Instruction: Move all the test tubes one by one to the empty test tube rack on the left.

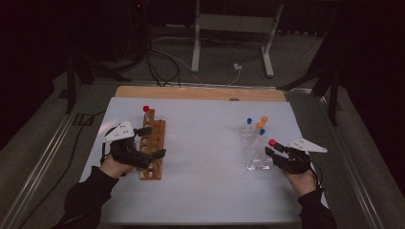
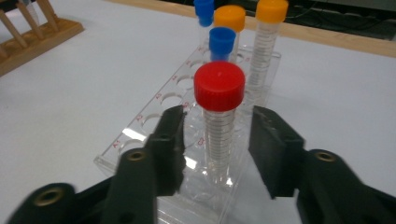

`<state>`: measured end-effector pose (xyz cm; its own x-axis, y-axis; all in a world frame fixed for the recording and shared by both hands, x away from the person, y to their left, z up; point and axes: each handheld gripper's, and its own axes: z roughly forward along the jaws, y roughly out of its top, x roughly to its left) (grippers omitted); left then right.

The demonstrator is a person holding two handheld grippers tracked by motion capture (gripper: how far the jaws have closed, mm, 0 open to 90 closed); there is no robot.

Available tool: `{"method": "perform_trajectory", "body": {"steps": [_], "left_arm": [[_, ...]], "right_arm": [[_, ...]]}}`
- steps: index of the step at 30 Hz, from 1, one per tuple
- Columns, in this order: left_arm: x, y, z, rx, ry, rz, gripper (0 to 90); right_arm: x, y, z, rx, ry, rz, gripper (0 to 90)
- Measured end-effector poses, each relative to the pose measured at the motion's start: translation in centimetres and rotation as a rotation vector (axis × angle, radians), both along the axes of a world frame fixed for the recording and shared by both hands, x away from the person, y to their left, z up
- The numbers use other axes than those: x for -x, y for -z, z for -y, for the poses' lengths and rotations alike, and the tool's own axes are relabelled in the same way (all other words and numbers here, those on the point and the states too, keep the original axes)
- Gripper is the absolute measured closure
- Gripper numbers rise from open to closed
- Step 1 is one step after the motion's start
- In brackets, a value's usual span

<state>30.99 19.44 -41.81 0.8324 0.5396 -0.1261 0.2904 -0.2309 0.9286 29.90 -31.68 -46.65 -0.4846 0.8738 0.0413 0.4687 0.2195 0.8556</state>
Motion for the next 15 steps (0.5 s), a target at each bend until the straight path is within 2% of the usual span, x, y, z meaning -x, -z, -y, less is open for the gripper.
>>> {"method": "perform_trajectory", "body": {"steps": [3, 6, 11, 15], "left_arm": [[-0.1, 0.1, 0.0, -0.002, 0.001, -0.003, 1.5], [-0.1, 0.1, -0.1, 0.005, 0.004, -0.009, 1.5], [-0.2, 0.2, -0.1, 0.003, 0.006, -0.012, 1.6], [-0.2, 0.1, -0.1, 0.003, 0.009, -0.014, 1.6]], "right_arm": [[-0.1, 0.1, -0.2, 0.027, -0.019, 0.0, 66.6], [-0.1, 0.2, -0.5, 0.066, -0.011, 0.01, 71.5], [-0.2, -0.1, -0.4, 0.061, 0.0, 0.02, 74.7], [-0.1, -1.0, -0.5, 0.07, -0.007, 0.044, 75.0]]}}
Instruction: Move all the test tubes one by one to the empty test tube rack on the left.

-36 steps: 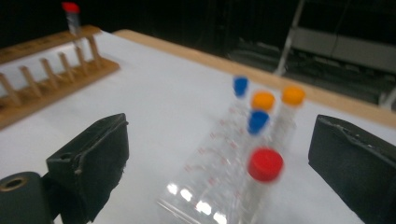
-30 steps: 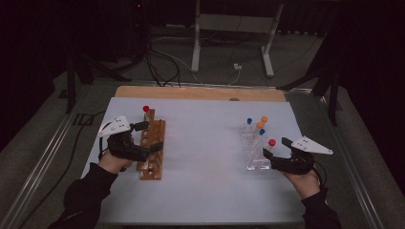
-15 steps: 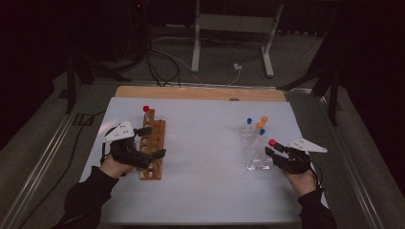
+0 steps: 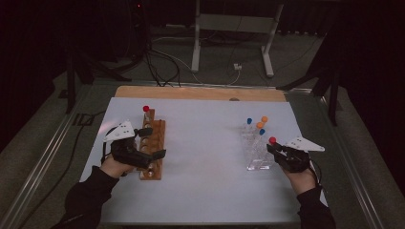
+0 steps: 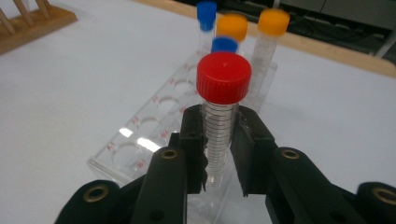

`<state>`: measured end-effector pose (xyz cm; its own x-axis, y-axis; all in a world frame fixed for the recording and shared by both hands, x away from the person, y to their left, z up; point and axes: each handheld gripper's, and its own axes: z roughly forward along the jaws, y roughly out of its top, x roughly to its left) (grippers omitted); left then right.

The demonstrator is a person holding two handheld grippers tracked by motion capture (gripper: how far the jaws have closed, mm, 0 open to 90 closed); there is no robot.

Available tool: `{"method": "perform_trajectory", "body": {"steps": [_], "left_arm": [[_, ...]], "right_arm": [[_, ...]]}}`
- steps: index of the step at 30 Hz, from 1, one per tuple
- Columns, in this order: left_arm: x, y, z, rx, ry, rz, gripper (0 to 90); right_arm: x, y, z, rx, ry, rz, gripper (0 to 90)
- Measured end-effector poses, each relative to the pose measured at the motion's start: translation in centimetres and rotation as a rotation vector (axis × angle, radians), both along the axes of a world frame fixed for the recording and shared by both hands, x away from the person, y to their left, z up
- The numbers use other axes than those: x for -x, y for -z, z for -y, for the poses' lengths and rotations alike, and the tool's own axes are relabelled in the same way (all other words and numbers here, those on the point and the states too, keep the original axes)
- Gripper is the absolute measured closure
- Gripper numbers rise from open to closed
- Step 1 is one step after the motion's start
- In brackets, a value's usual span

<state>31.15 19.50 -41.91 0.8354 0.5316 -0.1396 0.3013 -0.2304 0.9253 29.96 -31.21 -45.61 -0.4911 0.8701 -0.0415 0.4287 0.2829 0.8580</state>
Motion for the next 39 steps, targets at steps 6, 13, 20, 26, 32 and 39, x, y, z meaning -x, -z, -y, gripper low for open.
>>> {"method": "perform_trajectory", "body": {"steps": [6, 13, 20, 26, 32, 39], "left_arm": [[0.0, -0.1, 0.0, 0.0, 0.006, -0.001, 1.6], [0.1, -0.3, 0.2, 0.008, 0.014, 0.002, 1.6], [0.3, -0.6, 0.6, 0.011, 0.032, 0.006, 1.6], [0.5, -0.8, 1.0, 0.013, 0.045, 0.005, 1.6], [0.5, -0.7, 1.5, 0.008, 0.062, 0.003, 1.6], [0.8, -0.9, 2.3, 0.011, 0.091, 0.0, 1.6]], "right_arm": [[0.6, -2.2, -0.2, 0.005, -0.011, 0.069, 75.0], [1.1, -3.8, -1.0, 0.004, -0.04, 0.113, 75.0], [1.6, -4.8, -2.9, 0.001, -0.106, 0.137, 75.0], [1.8, -4.9, -4.7, -0.025, -0.181, 0.128, 75.0], [1.8, -4.1, -7.1, -0.032, -0.257, 0.09, 75.0], [1.9, -3.1, -9.4, -0.032, -0.325, 0.047, 75.0]]}}
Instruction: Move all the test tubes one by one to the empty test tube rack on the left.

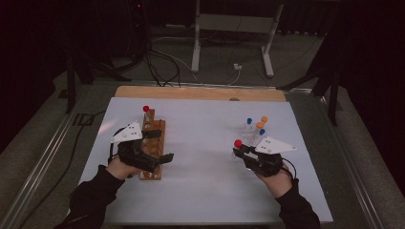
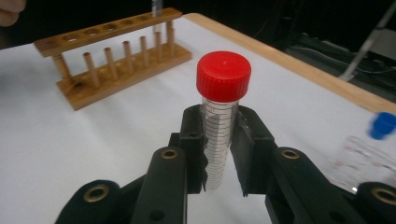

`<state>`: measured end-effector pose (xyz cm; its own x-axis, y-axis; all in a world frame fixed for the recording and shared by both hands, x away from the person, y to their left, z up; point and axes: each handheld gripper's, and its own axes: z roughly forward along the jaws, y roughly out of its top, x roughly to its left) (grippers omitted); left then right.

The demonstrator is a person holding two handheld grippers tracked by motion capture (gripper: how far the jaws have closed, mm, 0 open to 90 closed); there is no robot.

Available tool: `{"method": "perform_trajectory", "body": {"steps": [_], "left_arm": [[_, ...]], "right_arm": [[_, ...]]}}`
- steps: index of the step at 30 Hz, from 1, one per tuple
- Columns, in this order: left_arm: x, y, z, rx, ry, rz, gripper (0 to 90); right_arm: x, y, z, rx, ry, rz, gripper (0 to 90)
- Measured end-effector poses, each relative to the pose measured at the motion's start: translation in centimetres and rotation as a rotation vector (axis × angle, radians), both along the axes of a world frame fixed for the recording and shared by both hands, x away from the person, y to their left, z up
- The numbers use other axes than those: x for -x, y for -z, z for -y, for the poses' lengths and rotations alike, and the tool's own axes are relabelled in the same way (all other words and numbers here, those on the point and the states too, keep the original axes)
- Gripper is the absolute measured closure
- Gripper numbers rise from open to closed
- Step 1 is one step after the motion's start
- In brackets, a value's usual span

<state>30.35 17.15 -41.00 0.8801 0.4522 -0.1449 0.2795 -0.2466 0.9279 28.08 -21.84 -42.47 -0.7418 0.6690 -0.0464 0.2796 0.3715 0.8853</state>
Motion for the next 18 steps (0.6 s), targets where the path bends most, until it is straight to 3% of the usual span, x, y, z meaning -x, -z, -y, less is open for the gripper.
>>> {"method": "perform_trajectory", "body": {"steps": [18], "left_arm": [[1.7, -0.8, 3.8, -0.006, 0.118, 0.005, 2.1]], "right_arm": [[1.1, 0.8, -4.3, 0.005, -0.152, -0.055, 75.0]]}}
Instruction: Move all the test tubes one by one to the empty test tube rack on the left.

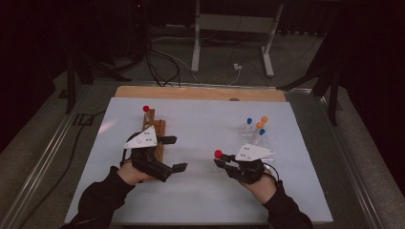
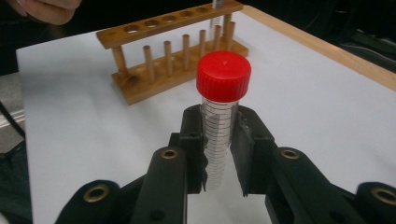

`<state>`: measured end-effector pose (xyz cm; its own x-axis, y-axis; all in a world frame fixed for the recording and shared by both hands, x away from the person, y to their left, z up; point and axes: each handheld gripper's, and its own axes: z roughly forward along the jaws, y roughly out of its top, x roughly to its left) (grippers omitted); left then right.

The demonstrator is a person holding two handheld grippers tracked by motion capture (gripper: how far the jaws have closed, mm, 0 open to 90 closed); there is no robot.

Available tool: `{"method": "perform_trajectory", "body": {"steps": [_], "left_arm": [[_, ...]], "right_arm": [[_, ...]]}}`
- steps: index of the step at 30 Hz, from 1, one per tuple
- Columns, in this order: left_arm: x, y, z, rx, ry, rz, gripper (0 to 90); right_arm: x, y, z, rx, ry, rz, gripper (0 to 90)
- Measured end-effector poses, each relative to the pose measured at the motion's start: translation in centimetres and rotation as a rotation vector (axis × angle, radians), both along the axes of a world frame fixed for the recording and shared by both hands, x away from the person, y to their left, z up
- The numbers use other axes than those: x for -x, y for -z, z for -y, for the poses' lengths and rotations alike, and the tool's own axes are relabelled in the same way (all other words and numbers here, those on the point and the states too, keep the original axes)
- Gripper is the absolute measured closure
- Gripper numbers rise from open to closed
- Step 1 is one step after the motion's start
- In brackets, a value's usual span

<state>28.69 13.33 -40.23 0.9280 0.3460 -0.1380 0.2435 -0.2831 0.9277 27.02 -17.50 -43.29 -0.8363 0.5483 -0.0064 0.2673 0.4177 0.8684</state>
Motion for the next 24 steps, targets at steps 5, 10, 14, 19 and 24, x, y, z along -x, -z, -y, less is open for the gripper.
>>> {"method": "perform_trajectory", "body": {"steps": [5, 10, 14, 19, 24], "left_arm": [[0.5, -0.1, 1.1, 0.0, 0.042, -0.004, 2.2], [0.9, -0.1, 2.0, 0.01, 0.073, -0.004, 5.7], [1.3, 0.2, 2.9, 0.004, 0.083, 0.01, 8.4], [1.4, 0.5, 3.5, 0.01, 0.089, 0.024, 20.6], [1.4, 0.7, 3.8, -0.004, 0.091, 0.052, 35.0]], "right_arm": [[0.3, 0.0, -0.6, -0.004, -0.036, -0.016, 75.1], [0.7, 0.0, -1.2, -0.001, -0.06, -0.02, 75.1], [1.0, 0.0, -1.7, 0.0, -0.081, -0.022, 75.0], [1.3, 0.0, -2.2, -0.001, -0.099, -0.026, 75.1], [1.6, 0.1, -2.7, 0.003, -0.117, -0.03, 75.0]]}}
